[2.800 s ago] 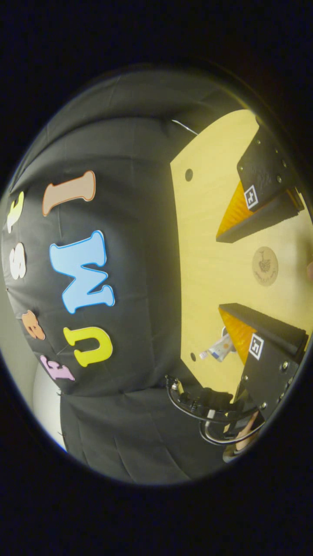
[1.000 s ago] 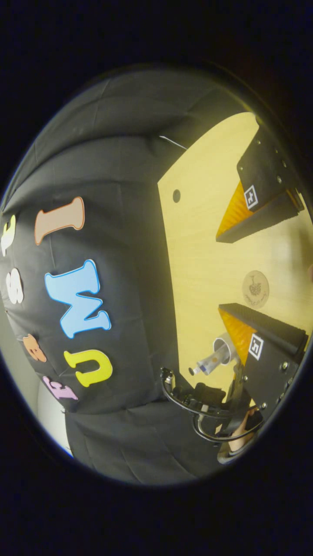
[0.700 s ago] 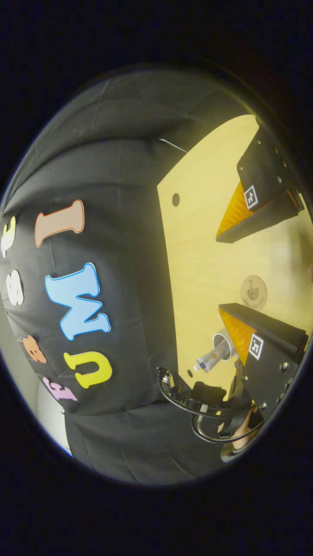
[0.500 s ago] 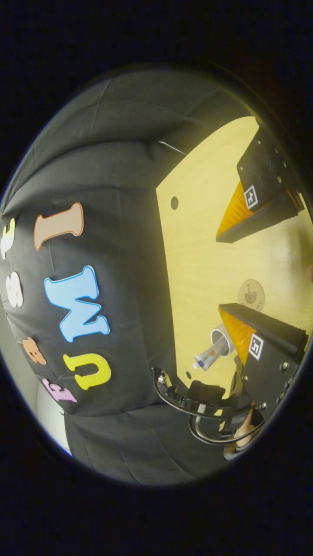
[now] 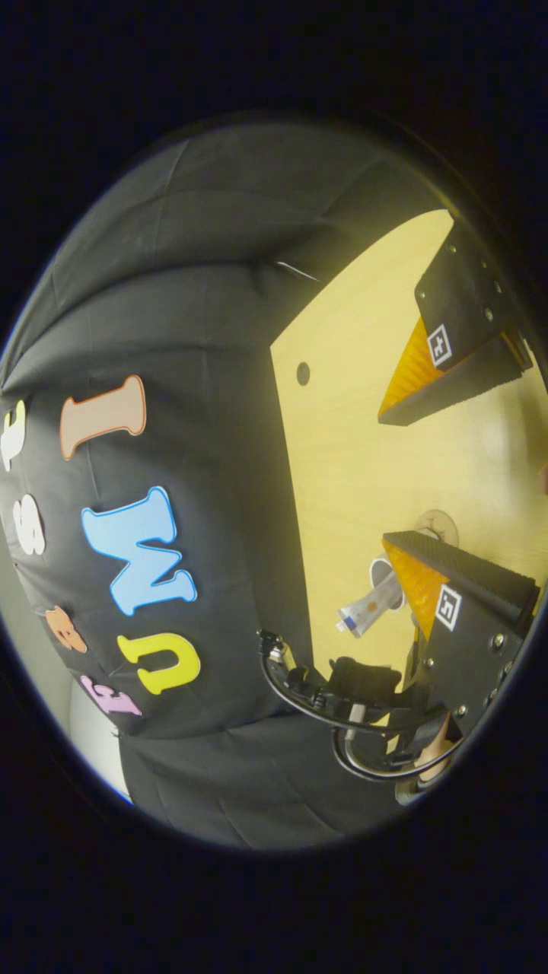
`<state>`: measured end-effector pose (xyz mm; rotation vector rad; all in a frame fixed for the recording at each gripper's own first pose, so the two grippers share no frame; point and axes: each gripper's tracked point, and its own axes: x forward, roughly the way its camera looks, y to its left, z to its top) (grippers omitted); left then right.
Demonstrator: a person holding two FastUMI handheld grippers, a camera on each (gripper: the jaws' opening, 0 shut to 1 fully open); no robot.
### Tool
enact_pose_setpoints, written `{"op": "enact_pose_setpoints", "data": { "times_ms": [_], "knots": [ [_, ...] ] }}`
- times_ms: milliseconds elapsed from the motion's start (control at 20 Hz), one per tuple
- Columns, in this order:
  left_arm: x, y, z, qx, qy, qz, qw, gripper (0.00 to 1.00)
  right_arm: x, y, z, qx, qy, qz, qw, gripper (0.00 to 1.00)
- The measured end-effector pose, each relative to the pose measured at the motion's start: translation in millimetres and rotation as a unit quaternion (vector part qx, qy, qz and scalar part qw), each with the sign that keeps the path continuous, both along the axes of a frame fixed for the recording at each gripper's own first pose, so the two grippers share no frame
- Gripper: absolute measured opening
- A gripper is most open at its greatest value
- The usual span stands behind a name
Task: Put the toothbrush and toothpaste on the desktop into the cup, then pick up the cup and place it on the coaster on the desktop.
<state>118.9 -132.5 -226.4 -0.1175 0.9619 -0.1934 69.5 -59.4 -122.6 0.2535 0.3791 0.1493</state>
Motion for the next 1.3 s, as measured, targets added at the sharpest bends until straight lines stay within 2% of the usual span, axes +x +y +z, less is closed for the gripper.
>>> {"op": "enact_pose_setpoints", "data": {
  "times_ms": [450, 800, 850, 950, 1000, 1300],
  "knots": [
    [4.2, -12.9, -2.3, 0.014, 0.011, 0.013, 1.0, 0.24, -4.0, -18.4, -5.5, 0.009, 0.004, 0.006, 1.0, 0.88],
    [10.8, -23.2, -2.4, 0.023, 0.028, 0.017, 0.999, 0.34, -8.4, -27.1, -2.5, 0.011, -0.003, 0.021, 1.0, 0.88],
    [15.6, -23.2, 0.7, 0.029, 0.023, 0.017, 0.999, 0.31, -9.1, -28.9, -2.8, 0.012, -0.004, 0.022, 1.0, 0.88],
    [13.5, -28.2, 9.3, 0.031, 0.009, 0.016, 0.999, 0.34, -11.6, -32.6, 0.0, 0.015, -0.006, 0.024, 1.0, 0.88],
    [11.9, -31.9, 13.2, 0.027, 0.004, 0.018, 0.999, 0.49, -11.9, -33.5, 1.7, 0.015, -0.008, 0.026, 1.0, 0.88],
    [2.3, -32.6, 40.7, 0.005, -0.043, 0.029, 0.999, 0.89, -17.5, -29.0, 15.9, 0.001, -0.022, 0.03, 0.999, 0.88]
  ]
}}
